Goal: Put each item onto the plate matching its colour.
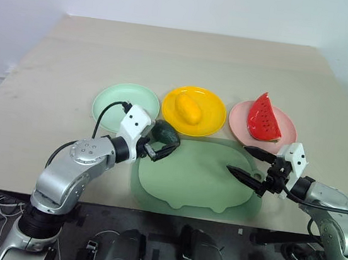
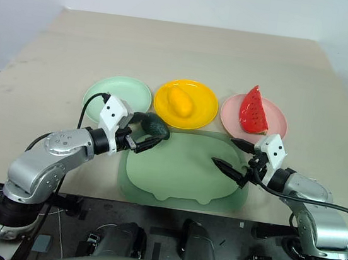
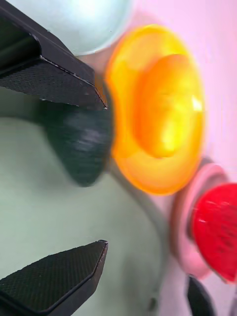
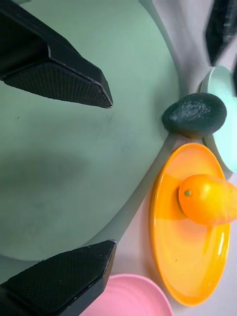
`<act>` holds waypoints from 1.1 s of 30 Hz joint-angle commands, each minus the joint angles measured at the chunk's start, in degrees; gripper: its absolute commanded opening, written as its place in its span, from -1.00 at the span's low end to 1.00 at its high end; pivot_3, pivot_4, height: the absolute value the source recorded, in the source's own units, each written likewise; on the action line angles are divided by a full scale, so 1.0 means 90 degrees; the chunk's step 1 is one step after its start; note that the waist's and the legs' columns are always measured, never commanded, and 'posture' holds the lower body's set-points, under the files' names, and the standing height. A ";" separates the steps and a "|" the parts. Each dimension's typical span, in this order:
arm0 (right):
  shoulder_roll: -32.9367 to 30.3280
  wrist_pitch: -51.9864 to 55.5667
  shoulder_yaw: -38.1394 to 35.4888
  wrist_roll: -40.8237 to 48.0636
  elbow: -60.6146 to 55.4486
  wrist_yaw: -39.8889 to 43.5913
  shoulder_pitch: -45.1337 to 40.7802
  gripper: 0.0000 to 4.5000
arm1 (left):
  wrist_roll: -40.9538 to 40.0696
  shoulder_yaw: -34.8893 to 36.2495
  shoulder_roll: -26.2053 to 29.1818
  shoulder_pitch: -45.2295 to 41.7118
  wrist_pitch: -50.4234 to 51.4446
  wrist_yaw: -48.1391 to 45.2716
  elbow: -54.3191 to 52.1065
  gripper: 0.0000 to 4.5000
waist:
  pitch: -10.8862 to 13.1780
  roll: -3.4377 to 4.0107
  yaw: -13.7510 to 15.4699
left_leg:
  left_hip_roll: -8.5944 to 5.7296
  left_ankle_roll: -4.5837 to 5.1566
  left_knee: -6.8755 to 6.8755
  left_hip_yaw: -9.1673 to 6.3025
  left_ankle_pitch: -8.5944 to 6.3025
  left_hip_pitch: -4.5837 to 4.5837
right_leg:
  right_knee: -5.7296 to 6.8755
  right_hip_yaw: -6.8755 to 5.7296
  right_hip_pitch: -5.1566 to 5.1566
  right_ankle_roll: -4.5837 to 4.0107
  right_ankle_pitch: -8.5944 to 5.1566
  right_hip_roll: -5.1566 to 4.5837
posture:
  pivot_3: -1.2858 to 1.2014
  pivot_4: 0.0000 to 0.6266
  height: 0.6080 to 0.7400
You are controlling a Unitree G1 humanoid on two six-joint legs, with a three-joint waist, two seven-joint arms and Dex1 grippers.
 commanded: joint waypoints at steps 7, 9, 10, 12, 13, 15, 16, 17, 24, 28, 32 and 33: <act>0.0060 0.0053 0.0011 0.0073 -0.0254 -0.0139 -0.0114 1.00 | 0.0386 0.0141 0.0789 -0.1236 -0.1888 -0.1699 0.2157 0.97 | -0.0001 0.0002 -0.0008 | -0.0002 0.0000 0.0000 0.0002 0.0000 0.0002 | 0.0000 -0.0001 0.0000 -0.0001 -0.0001 0.0004 | 0.03 -0.52 0.89; 0.0072 0.0058 0.0032 0.0076 -0.0251 -0.0164 -0.0127 1.00 | 0.0511 0.0058 0.0863 -0.1470 -0.2560 -0.2241 0.2876 0.97 | -0.0001 0.0002 -0.0006 | -0.0001 -0.0001 0.0000 0.0005 0.0001 0.0000 | -0.0002 -0.0001 -0.0003 -0.0001 -0.0001 0.0008 | 0.03 -0.52 0.89; 0.0082 0.0054 0.0047 0.0070 -0.0244 -0.0178 -0.0138 1.00 | 0.0496 0.0040 0.0856 -0.1598 -0.2960 -0.2657 0.3272 0.97 | -0.0001 0.0002 -0.0006 | -0.0001 -0.0001 0.0001 0.0007 0.0001 -0.0001 | -0.0001 -0.0002 -0.0003 -0.0001 -0.0001 0.0008 | 0.03 -0.52 0.89; 0.0104 0.0055 0.0077 0.0062 -0.0227 -0.0204 -0.0171 1.00 | 0.0487 0.0034 0.0824 -0.1836 -0.3605 -0.3334 0.4007 0.97 | -0.0001 0.0001 0.0002 | -0.0001 -0.0002 0.0004 0.0020 0.0001 -0.0004 | -0.0002 -0.0003 -0.0003 -0.0001 0.0000 0.0007 | 0.03 -0.52 0.89; 0.0116 0.0056 0.0093 0.0056 -0.0220 -0.0216 -0.0188 1.00 | 0.0453 0.0051 0.0775 -0.1956 -0.4030 -0.3734 0.4384 0.97 | -0.0001 0.0001 0.0005 | -0.0001 -0.0002 0.0005 0.0020 0.0001 -0.0005 | -0.0002 -0.0005 -0.0002 -0.0001 0.0000 0.0007 | 0.03 -0.52 0.89; 0.0136 0.0060 0.0113 0.0052 -0.0219 -0.0236 -0.0206 1.00 | 0.0425 0.0054 0.0716 -0.2268 -0.4510 -0.4387 0.5155 0.97 | -0.0001 0.0001 0.0010 | -0.0001 -0.0002 0.0008 0.0021 0.0001 -0.0005 | -0.0002 -0.0007 -0.0001 -0.0001 0.0000 0.0006 | 0.03 -0.52 0.89; 0.0144 0.0057 0.0116 0.0049 -0.0225 -0.0249 -0.0204 1.00 | 0.0351 0.0067 0.0664 -0.2450 -0.4696 -0.4799 0.5536 0.97 | 0.0000 0.0001 0.0003 | -0.0002 -0.0002 0.0010 0.0020 0.0001 -0.0006 | -0.0002 -0.0008 0.0000 -0.0001 0.0000 0.0005 | 0.03 -0.52 0.89; 0.0152 0.0054 0.0113 0.0048 -0.0233 -0.0259 -0.0196 1.00 | 0.0326 0.0068 0.0629 -0.2613 -0.4802 -0.5085 0.5863 0.97 | -0.0001 0.0001 -0.0001 | -0.0002 -0.0001 0.0009 0.0021 0.0001 -0.0005 | -0.0002 -0.0008 -0.0001 -0.0001 0.0000 0.0005 | 0.03 -0.52 0.89; 0.0256 0.0055 0.0134 0.0024 -0.0275 -0.0369 -0.0155 1.00 | 0.0587 0.0080 0.0185 -0.3457 -0.5940 -0.6257 0.7967 0.97 | 0.0000 0.0000 -0.0006 | -0.0003 -0.0001 0.0009 0.0023 0.0001 -0.0005 | -0.0001 -0.0008 0.0001 0.0000 0.0001 0.0006 | 0.03 -0.52 0.89; 0.0274 0.0063 0.0133 0.0035 -0.0308 -0.0407 -0.0137 1.00 | 0.0798 0.0026 0.0061 -0.3738 -0.6282 -0.6781 0.8634 0.97 | 0.0001 -0.0002 -0.0007 | -0.0002 0.0000 0.0010 0.0022 0.0001 -0.0006 | -0.0001 -0.0008 0.0000 0.0001 0.0002 0.0006 | 0.03 -0.52 0.89; 0.0290 0.0068 0.0149 0.0042 -0.0310 -0.0435 -0.0142 1.00 | 0.1163 -0.0017 -0.0086 -0.4066 -0.6741 -0.6884 0.9486 0.97 | 0.0001 -0.0003 -0.0002 | -0.0001 0.0001 0.0010 0.0021 0.0000 -0.0006 | -0.0001 -0.0008 0.0001 0.0001 0.0002 0.0005 | 0.03 -0.52 0.89; 0.0291 0.0063 0.0156 0.0040 -0.0309 -0.0436 -0.0142 1.00 | 0.1239 -0.0013 -0.0129 -0.4152 -0.6787 -0.6851 0.9645 0.97 | 0.0000 -0.0003 0.0001 | -0.0002 0.0001 0.0011 0.0019 0.0000 -0.0007 | -0.0001 -0.0009 0.0001 0.0001 0.0002 0.0005 | 0.03 -0.52 0.89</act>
